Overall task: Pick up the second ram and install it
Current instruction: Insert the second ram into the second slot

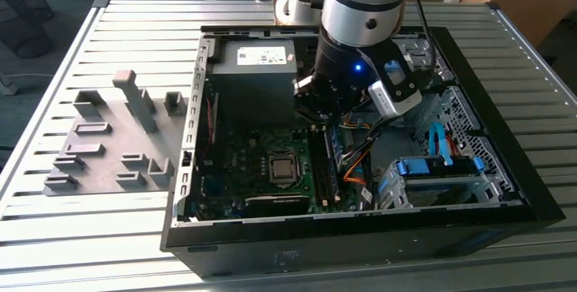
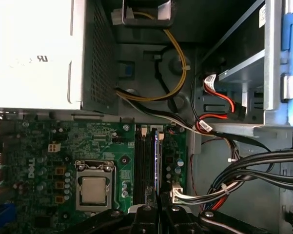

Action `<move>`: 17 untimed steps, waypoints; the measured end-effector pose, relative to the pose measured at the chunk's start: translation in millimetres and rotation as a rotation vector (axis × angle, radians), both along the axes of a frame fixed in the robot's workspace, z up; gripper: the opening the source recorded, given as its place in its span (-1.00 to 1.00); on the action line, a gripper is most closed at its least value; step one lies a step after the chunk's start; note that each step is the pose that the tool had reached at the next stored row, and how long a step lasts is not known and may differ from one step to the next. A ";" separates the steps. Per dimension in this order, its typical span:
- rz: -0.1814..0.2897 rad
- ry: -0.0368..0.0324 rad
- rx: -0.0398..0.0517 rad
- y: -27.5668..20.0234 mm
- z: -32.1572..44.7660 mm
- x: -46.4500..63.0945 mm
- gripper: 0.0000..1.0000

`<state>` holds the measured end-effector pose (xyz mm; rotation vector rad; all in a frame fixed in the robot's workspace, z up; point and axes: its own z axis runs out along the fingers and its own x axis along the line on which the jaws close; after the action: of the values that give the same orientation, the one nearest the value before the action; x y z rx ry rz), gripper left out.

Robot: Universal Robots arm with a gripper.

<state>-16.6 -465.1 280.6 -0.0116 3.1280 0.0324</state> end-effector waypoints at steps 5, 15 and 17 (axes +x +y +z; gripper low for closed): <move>0.000 0.0045 0.0002 -0.7 -4.0 -1.1 -0.73; 0.000 0.0584 0.0003 -0.7 -11.0 -1.1 -0.73; 0.000 0.0588 -0.0001 -0.7 -11.2 -0.8 -0.73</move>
<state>-17.5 -465.9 269.4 -0.0106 3.1868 0.0333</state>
